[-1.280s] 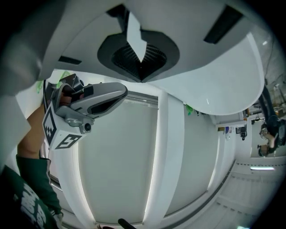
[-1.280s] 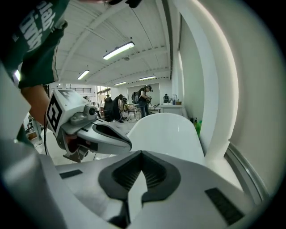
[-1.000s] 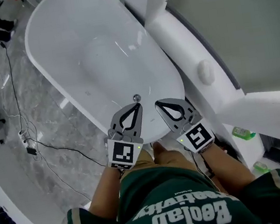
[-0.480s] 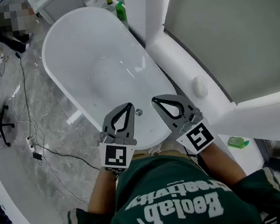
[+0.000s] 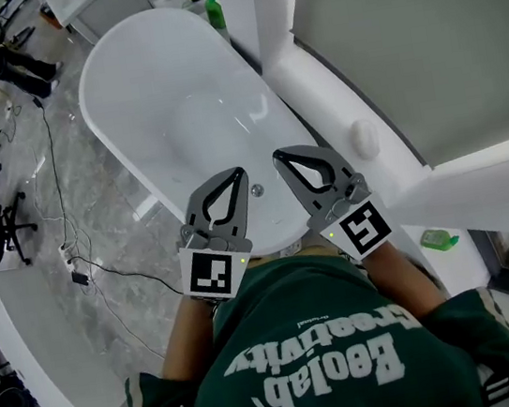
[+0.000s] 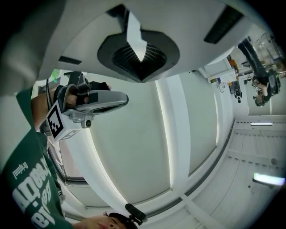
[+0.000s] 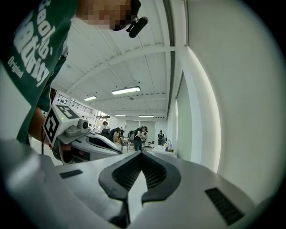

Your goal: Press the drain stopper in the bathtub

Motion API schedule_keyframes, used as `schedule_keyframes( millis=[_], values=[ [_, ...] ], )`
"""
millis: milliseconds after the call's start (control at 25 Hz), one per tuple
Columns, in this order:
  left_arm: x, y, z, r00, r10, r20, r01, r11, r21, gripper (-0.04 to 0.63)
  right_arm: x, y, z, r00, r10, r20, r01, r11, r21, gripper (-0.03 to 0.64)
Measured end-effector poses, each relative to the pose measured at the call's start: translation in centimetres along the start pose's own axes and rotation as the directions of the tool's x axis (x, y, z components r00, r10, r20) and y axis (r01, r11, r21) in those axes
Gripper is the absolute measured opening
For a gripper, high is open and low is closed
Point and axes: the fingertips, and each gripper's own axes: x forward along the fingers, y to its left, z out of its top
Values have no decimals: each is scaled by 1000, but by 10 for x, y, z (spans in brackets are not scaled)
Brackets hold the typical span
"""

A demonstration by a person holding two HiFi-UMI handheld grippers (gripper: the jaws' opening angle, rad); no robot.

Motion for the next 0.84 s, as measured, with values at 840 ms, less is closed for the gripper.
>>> schedule_keyframes(
  millis=[840],
  values=[
    [-15,1,-12,1000,19,-16,-19,1000,-13,8,4,18,-10,999,38,-1,-38,999,9,11]
  ],
)
